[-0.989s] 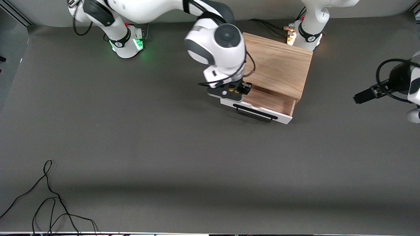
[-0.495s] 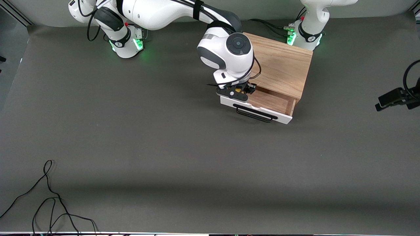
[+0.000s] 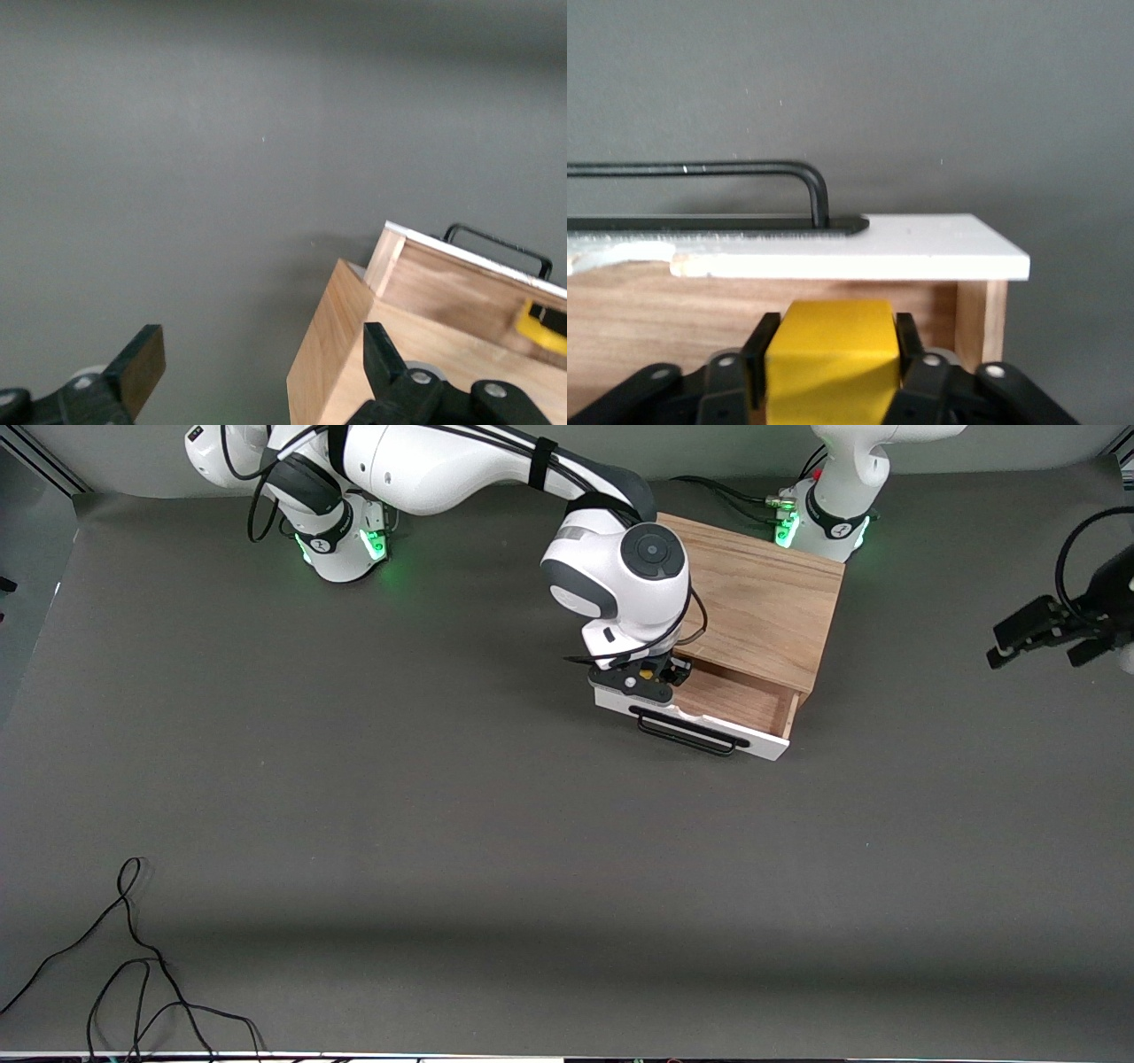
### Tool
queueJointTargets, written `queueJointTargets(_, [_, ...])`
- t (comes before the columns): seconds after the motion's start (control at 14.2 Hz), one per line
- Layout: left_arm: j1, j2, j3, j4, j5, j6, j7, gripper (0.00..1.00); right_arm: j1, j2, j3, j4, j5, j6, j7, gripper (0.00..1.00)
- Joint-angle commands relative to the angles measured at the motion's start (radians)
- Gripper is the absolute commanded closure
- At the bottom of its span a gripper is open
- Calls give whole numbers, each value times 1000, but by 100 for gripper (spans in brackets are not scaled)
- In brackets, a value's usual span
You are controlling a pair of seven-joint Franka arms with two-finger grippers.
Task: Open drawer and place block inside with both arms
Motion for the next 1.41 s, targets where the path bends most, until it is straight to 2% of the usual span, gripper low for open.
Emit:
queueJointTargets(0.0, [-12,-22,-29,-2,6,-33,11,0,20,-6,1,27,-45,-4,29,0])
queueJointTargets(0.21, [-16,20,-43,57,37,-73,11,0,5,-86,1,30,-42,-61,17,0])
queueJointTargets(0.35, [-15,32,-47,63,34,-74,12,0,-76,-173,5,-5,-32,-116,-49,0])
queueJointTargets(0.57, [-36,69,-70,89,40,-109,-2,0,-301,-380,13,-230,132,-103,-296,0])
queueJointTargets(0.71, [-35,78,-70,94,38,-113,5,0,-503,-560,10,-453,206,-43,-527,0])
queueJointTargets(0.78, [-35,84,-70,103,38,-113,10,0,-611,-654,6,-556,281,-8,-669,0])
queueJointTargets(0.85, [-32,95,-70,115,38,-116,8,0,-688,-732,-28,-636,332,8,-818,0])
queueJointTargets(0.92, [-27,98,-70,123,38,-117,8,0,-702,-785,-115,-681,338,8,-947,0])
queueJointTargets(0.99, [-25,98,-70,127,37,-116,11,0,-696,-816,-219,-695,338,-7,-1032,0])
queueJointTargets(1.2, [-31,109,-70,147,32,-116,4,0,-697,-893,-399,-688,338,-60,-1196,0])
queueJointTargets(1.34, [-36,110,-70,155,34,-116,1,0,-696,-931,-421,-659,332,-89,-1241,0])
